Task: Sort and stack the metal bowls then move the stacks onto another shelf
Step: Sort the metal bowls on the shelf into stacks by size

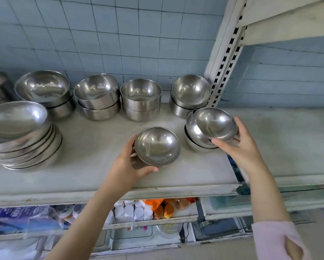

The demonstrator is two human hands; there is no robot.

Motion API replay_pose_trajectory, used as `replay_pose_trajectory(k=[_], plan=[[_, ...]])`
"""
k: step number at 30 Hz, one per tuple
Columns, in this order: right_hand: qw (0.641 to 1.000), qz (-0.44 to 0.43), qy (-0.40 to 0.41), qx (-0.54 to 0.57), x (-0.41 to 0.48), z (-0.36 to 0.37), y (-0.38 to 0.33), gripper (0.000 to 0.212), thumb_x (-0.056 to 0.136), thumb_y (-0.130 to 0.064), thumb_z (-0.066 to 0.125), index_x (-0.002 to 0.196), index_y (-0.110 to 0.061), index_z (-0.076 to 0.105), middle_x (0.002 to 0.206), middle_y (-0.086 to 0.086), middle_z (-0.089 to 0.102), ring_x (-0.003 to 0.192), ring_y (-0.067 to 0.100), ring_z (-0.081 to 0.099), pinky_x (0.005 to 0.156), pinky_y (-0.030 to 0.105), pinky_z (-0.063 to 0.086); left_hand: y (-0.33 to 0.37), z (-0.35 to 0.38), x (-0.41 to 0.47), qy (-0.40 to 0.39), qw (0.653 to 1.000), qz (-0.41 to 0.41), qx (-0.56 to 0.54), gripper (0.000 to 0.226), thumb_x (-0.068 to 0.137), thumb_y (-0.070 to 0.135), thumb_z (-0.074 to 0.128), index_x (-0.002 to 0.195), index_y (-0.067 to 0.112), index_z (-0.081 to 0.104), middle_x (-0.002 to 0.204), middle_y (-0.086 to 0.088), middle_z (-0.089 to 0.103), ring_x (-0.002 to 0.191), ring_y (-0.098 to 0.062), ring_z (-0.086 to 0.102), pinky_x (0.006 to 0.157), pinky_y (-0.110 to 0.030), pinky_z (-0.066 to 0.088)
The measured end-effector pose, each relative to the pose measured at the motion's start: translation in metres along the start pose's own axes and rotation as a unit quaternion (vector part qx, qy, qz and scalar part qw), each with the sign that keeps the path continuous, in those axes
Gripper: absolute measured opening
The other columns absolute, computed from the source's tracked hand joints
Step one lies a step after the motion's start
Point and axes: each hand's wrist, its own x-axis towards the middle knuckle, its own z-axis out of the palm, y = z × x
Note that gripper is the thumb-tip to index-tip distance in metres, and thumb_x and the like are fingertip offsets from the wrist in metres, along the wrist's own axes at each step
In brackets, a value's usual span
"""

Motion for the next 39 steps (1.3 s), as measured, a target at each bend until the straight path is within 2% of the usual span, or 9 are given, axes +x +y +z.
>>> replay_pose_trajectory(k=[3,7,12,16,18,20,28,36,39], plan=[[1.0,-0.011,-0.024,-0.003,0.005,-0.003,0.004,0.099,0.075,-0.013,0.085,0.154,-0.032,0.027,0.135,-0.017,0.049,0.099,-0.024,0.051,0.072,-0.004,0.043,0.003,0.002,0.0,0.003,1.0,0.004,0.014,0.109,0.049,0.048,0.081,0.144,0.031,0.031,0.126,0.011,0.056,0.112,-0.009,0.059,0.092,-0.022,0.045],[0.997,-0.065,0.005,-0.038,0.002,-0.006,-0.003,0.068,0.068,-0.021,0.089,0.116,-0.052,0.052,0.116,-0.022,0.062,0.102,-0.019,0.056,0.079,0.005,0.045,0.004,0.003,0.0,0.008,1.0,0.01,0.017,0.105,0.049,0.049,0.082,0.141,0.034,0.034,0.121,0.018,0.057,0.109,-0.006,0.06,0.091,-0.02,0.047],[0.992,-0.104,0.07,0.002,-0.01,-0.008,-0.02,0.104,0.054,-0.049,0.089,0.147,-0.032,0.045,0.137,-0.014,0.058,0.128,0.004,0.053,0.106,0.029,0.044,0.002,-0.005,-0.004,0.038,0.999,0.004,-0.002,0.095,0.047,0.048,0.083,0.128,0.052,0.034,0.118,0.023,0.058,0.106,-0.004,0.062,0.091,-0.022,0.048],[0.98,-0.127,0.014,0.153,-0.037,0.031,-0.049,0.104,0.056,-0.03,0.087,0.15,-0.021,0.042,0.127,-0.016,0.064,0.122,0.001,0.06,0.093,0.021,0.053,-0.011,-0.037,-0.018,0.077,0.997,-0.016,-0.018,0.105,0.044,0.056,0.085,0.136,0.044,0.037,0.125,0.015,0.059,0.115,-0.007,0.06,0.101,-0.036,0.048],[0.973,-0.111,-0.041,0.196,-0.047,0.064,-0.057,0.109,0.052,-0.042,0.092,0.148,-0.02,0.043,0.13,-0.008,0.065,0.122,0.005,0.062,0.091,0.019,0.054,-0.02,-0.061,-0.024,0.094,0.995,-0.027,-0.012,0.111,0.039,0.068,0.084,0.137,0.048,0.035,0.124,0.019,0.059,0.115,-0.006,0.06,0.102,-0.036,0.047],[0.973,-0.098,-0.091,0.189,-0.053,0.099,-0.059,0.111,0.047,-0.053,0.094,0.144,-0.025,0.047,0.135,-0.005,0.064,0.125,0.007,0.06,0.101,0.026,0.05,-0.026,-0.082,-0.028,0.101,0.994,-0.032,-0.001,0.109,0.037,0.067,0.085,0.133,0.058,0.034,0.12,0.027,0.057,0.113,-0.001,0.06,0.101,-0.032,0.046],[0.982,-0.083,-0.159,0.059,-0.049,0.199,-0.063,0.125,0.044,-0.07,0.086,0.153,-0.036,0.033,0.15,-0.016,0.048,0.139,-0.001,0.041,0.117,0.036,0.038,-0.04,-0.108,-0.026,0.094,0.995,-0.034,0.008,0.105,0.047,0.04,0.089,0.138,0.019,0.041,0.108,0.028,0.059,0.097,0.022,0.056,0.086,-0.001,0.041],[0.975,-0.049,-0.216,0.032,-0.049,0.211,-0.049,0.118,0.056,-0.044,0.088,0.155,-0.037,0.024,0.136,-0.029,0.05,0.121,-0.018,0.049,0.114,0.029,0.04,-0.04,-0.106,-0.025,0.079,0.995,-0.03,0.046,0.099,0.052,0.043,0.087,0.135,0.011,0.041,0.112,0.015,0.055,0.107,-0.001,0.054,0.078,0.006,0.034],[0.97,-0.055,-0.236,-0.012,-0.049,0.204,-0.055,0.129,0.055,-0.053,0.084,0.158,-0.036,0.008,0.14,-0.04,0.032,0.136,-0.008,0.037,0.12,0.031,0.029,-0.038,-0.106,-0.027,0.079,0.996,-0.034,0.039,0.104,0.049,0.049,0.082,0.136,0.011,0.04,0.113,0.015,0.056,0.108,-0.003,0.055,0.079,0.005,0.036]])
